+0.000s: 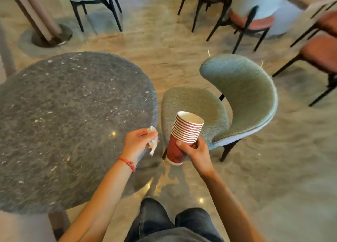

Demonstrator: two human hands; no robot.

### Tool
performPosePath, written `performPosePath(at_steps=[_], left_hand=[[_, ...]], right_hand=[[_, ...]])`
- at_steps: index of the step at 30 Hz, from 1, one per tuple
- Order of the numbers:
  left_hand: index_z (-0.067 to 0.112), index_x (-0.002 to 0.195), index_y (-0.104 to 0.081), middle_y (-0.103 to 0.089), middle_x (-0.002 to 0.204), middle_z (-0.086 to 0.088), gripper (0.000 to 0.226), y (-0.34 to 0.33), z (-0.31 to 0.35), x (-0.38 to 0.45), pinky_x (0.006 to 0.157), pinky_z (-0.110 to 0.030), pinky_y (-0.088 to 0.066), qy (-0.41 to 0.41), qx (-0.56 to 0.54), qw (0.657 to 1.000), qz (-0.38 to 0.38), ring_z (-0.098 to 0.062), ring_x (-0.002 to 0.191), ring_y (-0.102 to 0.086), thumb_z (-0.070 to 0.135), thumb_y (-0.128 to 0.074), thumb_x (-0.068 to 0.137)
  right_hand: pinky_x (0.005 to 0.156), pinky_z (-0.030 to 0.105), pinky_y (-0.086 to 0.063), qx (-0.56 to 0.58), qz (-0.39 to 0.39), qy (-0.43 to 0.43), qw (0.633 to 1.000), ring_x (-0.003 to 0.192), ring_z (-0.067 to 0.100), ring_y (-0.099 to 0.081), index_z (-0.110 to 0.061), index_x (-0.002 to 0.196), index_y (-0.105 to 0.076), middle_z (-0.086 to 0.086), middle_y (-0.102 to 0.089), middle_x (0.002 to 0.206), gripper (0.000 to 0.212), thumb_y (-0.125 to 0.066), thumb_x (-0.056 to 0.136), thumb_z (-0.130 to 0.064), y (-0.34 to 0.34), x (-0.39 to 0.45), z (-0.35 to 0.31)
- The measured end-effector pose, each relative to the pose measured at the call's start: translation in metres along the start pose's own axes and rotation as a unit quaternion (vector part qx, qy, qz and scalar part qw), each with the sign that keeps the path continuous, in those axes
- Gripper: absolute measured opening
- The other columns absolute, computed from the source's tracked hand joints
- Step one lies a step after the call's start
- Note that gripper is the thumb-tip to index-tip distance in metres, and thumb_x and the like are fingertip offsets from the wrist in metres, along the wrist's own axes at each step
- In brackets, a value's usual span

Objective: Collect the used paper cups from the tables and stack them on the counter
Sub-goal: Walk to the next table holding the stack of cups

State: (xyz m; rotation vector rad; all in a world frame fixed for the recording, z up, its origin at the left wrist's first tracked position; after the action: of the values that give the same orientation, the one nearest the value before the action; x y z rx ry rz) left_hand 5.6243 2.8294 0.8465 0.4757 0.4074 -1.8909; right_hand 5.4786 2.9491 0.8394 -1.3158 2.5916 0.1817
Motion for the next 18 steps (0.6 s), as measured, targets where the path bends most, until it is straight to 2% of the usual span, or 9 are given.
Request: performPosePath(at_steps=[4,7,11,14,18], left_hand=[[0.011,0.065,-0.067,-0.066,0.052,0.002,0.018,-0.078,-0.003,-0.007,0.058,-0.026,-0.054,0.0,0.033,0.997,-0.072,-0.01,0.05,-0.063,-0.001,-0.067,0.079],[0.01,0.065,-0.067,-0.066,0.052,0.003,0.018,-0.142,-0.01,-0.021,0.066,-0.032,-0.05,-0.001,0.07,0.989,-0.131,-0.016,0.055,-0.062,0.0,-0.067,0.079],[0.011,0.067,-0.068,-0.066,0.054,0.001,0.016,-0.228,-0.02,-0.046,0.071,-0.037,-0.047,-0.021,0.118,0.97,-0.212,-0.024,0.066,-0.059,0.0,-0.066,0.079],[0.01,0.065,-0.068,-0.065,0.06,-0.004,0.015,-0.289,-0.03,-0.065,0.067,-0.033,-0.049,-0.036,0.141,0.953,-0.264,-0.024,0.066,-0.059,0.004,-0.069,0.078],[0.003,0.058,-0.06,-0.062,0.052,-0.005,0.022,-0.366,-0.047,-0.088,0.059,-0.028,-0.046,-0.021,0.14,0.93,-0.339,-0.024,0.058,-0.056,0.002,-0.068,0.079]], right_hand=[[0.07,0.014,-0.051,0.024,0.064,0.015,0.998,0.084,0.0,-0.066,-0.021,0.1,-0.06,-0.009,-0.07,0.09,0.034,-0.074,0.076,-0.002,0.068,-0.021,-0.003],[0.073,0.015,-0.051,0.046,0.124,0.015,0.991,0.088,0.0,-0.066,-0.016,0.109,-0.058,-0.006,-0.069,0.097,0.039,-0.075,0.076,-0.005,0.126,-0.042,-0.003],[0.07,0.015,-0.05,0.067,0.208,0.015,0.976,0.081,-0.001,-0.065,-0.01,0.106,-0.059,-0.002,-0.069,0.093,0.038,-0.077,0.073,-0.004,0.204,-0.073,-0.002],[0.071,0.016,-0.051,0.078,0.262,0.014,0.962,0.082,-0.001,-0.065,-0.007,0.108,-0.059,0.0,-0.069,0.094,0.036,-0.074,0.076,-0.002,0.26,-0.097,0.001],[0.074,0.019,-0.052,0.09,0.326,0.017,0.941,0.086,0.004,-0.065,-0.006,0.112,-0.059,0.002,-0.069,0.098,0.038,-0.074,0.077,-0.004,0.325,-0.127,0.001]])
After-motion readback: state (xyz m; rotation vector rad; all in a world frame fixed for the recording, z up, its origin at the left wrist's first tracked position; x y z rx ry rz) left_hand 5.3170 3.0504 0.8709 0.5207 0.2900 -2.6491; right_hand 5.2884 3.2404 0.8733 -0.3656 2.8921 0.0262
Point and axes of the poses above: each hand's wrist, its own x-axis towards the middle knuckle, its own y-axis out of the back of the hand, z = x × y, the point moved 2 cm from there along x, towards the middle knuckle
